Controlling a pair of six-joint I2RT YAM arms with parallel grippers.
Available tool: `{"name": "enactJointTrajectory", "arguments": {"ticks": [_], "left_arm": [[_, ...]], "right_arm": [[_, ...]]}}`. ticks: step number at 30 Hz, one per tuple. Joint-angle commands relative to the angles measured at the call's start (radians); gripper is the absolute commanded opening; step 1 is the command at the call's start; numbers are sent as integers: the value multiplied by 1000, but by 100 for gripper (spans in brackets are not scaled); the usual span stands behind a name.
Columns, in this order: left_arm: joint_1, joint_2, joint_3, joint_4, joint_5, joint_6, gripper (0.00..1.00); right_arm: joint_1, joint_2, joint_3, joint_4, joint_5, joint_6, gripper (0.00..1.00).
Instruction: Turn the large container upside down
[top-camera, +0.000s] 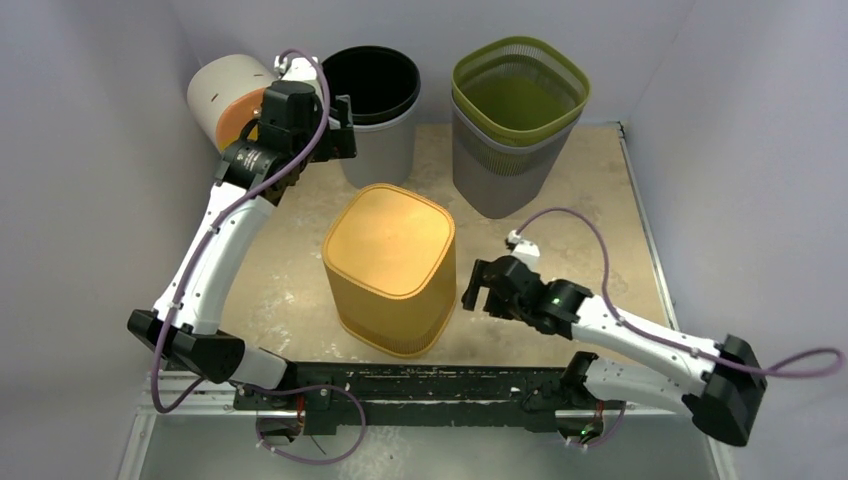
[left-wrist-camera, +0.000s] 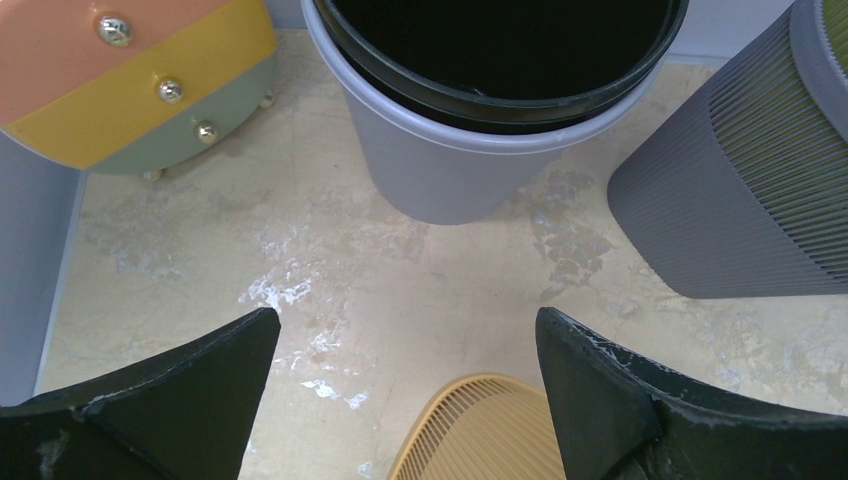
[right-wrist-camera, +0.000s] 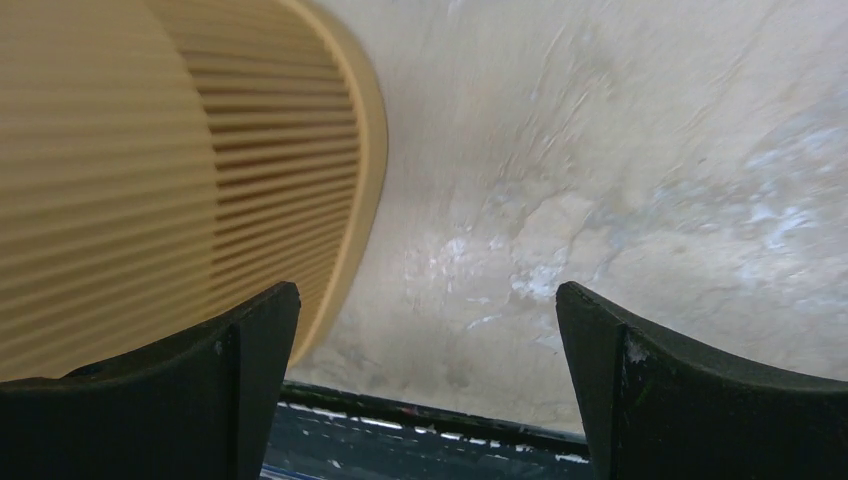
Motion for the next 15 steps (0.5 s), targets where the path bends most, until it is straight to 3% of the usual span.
{"name": "enactJointTrajectory", "arguments": {"ticks": [1, 5, 10, 15], "left_arm": [[-3, 5, 49, 40, 35, 21, 96], [-3, 2, 53, 18, 34, 43, 96], [-3, -43, 61, 52, 91, 22, 96], [-3, -94, 77, 152, 190, -11, 96]], "right_arm": [[97, 148, 30, 51, 16, 71, 100], [183, 312, 96, 186, 5, 30, 100], [189, 500, 244, 264, 48, -66, 100], [188, 734, 458, 392, -8, -235, 100]]}}
